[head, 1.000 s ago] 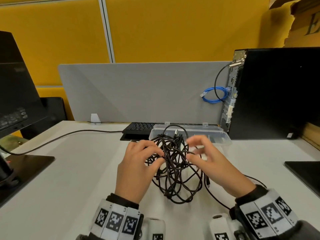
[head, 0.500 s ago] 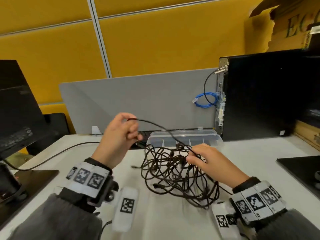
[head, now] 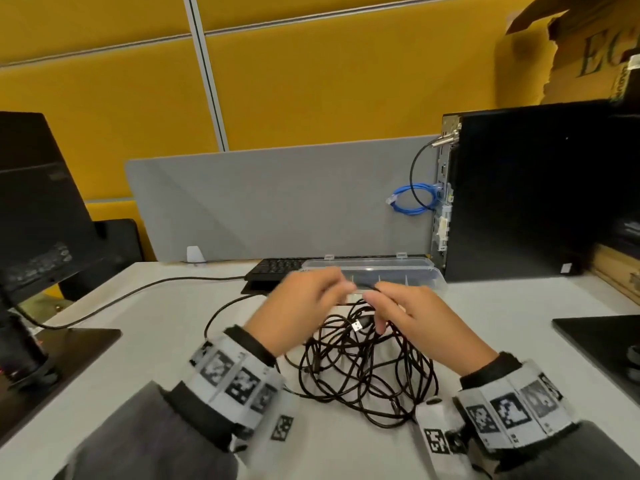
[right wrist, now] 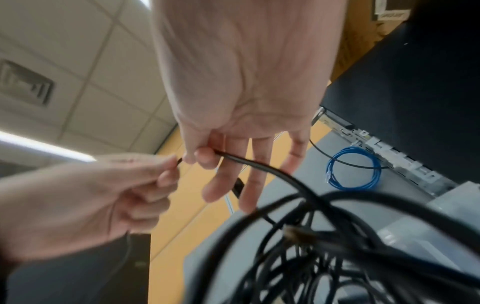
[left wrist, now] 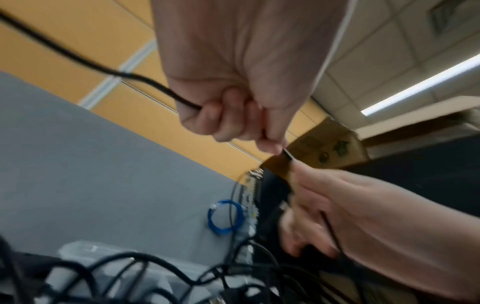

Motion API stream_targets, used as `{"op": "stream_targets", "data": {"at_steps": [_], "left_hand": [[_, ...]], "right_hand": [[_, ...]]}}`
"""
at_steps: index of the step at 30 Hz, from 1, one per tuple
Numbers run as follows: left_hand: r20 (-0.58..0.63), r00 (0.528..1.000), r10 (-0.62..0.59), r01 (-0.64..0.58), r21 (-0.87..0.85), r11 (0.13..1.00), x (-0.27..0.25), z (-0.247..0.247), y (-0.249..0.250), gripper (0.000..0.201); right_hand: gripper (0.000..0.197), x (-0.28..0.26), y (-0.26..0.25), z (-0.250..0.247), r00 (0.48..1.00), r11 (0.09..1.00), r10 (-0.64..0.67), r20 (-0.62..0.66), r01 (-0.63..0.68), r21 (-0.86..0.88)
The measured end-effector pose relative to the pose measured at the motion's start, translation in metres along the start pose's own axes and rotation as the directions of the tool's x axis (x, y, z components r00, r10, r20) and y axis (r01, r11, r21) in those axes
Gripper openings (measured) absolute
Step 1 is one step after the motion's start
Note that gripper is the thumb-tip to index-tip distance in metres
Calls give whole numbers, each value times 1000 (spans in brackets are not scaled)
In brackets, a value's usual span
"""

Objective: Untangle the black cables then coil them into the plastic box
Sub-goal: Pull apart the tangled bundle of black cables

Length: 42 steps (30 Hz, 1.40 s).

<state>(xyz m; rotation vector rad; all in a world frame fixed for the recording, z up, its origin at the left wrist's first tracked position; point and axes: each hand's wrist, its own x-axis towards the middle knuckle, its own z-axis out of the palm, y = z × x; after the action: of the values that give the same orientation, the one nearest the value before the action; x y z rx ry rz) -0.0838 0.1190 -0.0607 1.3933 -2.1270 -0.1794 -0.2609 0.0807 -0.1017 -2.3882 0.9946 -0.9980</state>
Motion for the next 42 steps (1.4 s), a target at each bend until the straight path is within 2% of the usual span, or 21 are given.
{"op": "stream_targets", "data": {"at_steps": [2, 4, 6, 7, 10, 13, 15, 18, 21, 23, 24, 25, 26, 27, 28, 30, 33, 36, 38, 40, 42], "left_hand": [[-188, 981, -53, 32, -112, 993, 3, -18, -17, 27], [-416, 895, -160, 62, -240, 969, 2, -41, -34, 30], [-531, 811, -247, 87, -308, 947, -2, -59, -48, 29], [-537, 802, -262, 104, -307, 946, -5, -65, -54, 29], [-426, 842, -329, 214, -296, 931, -16, -70, -76, 33], [-249, 844, -476, 383, -341, 858, -26, -67, -94, 40], [-26, 839, -543, 508, -320, 800, -33, -62, -98, 30], [291, 764, -576, 622, -95, 777, -38, -44, -95, 26], [349, 731, -587, 526, 259, 810, -32, -26, -91, 45], [335, 764, -551, 413, 402, 817, -26, -15, -92, 50], [331, 778, -534, 391, 412, 823, -22, -10, -91, 49], [332, 787, -521, 385, 395, 834, -19, -4, -91, 49], [344, 787, -513, 390, 367, 845, -15, 2, -91, 50], [368, 773, -516, 409, 334, 850, -12, 9, -91, 48], [395, 754, -525, 440, 289, 850, -9, 16, -92, 44], [435, 723, -537, 527, 157, 835, -4, 29, -93, 31], [414, 736, -535, 633, -142, 761, -2, 38, -92, 22], [308, 803, -510, 596, -441, 671, -4, 39, -89, 29], [234, 845, -482, 525, -541, 657, -6, 39, -86, 38], [171, 871, -461, 460, -617, 639, -7, 37, -82, 37], [116, 895, -432, 393, -664, 636, -8, 35, -76, 35]], "right_hand": [[40, 0, 3, -11, 998, 998, 50, 32, -51, 48], [42, -1, 10, -18, 993, 993, 107, 48, -109, 46], [41, -2, 14, -19, 988, 988, 151, 18, -151, 33], [38, -2, 14, -20, 986, 986, 165, -31, -164, 36], [33, 2, 16, -31, 914, 982, 187, -359, -172, 76], [28, 1, 28, -56, 719, 982, 188, -669, -162, 102], [21, -4, 34, -66, 668, 984, 164, -725, -160, 75], [16, -8, 35, -66, 676, 979, 111, -729, -202, -39], [19, -9, 36, -60, 783, 968, 96, -615, -218, -126], [19, -9, 32, -57, 922, 962, 170, -346, -232, -144], [18, -9, 28, -57, 962, 949, 244, -125, -263, -173], [18, -9, 23, -56, 943, 928, 315, 106, -282, -244], [18, -9, 19, -55, 886, 908, 368, 282, -276, -316], [18, -8, 16, -54, 834, 895, 397, 382, -260, -362], [19, -6, 15, -52, 820, 892, 402, 409, -248, -379], [23, 5, 18, -49, 886, 903, 361, 290, -255, -345], [25, 24, 31, -39, 933, 895, 346, 100, -297, -332], [36, 34, 45, -24, 829, 830, 495, 260, -364, -422], [34, 36, 52, -16, 767, 835, 540, 347, -437, -334], [23, 37, 54, -12, 734, 794, 584, 345, -605, -57], [19, 35, 55, -11, 703, 659, 621, 345, -708, 255]]}}
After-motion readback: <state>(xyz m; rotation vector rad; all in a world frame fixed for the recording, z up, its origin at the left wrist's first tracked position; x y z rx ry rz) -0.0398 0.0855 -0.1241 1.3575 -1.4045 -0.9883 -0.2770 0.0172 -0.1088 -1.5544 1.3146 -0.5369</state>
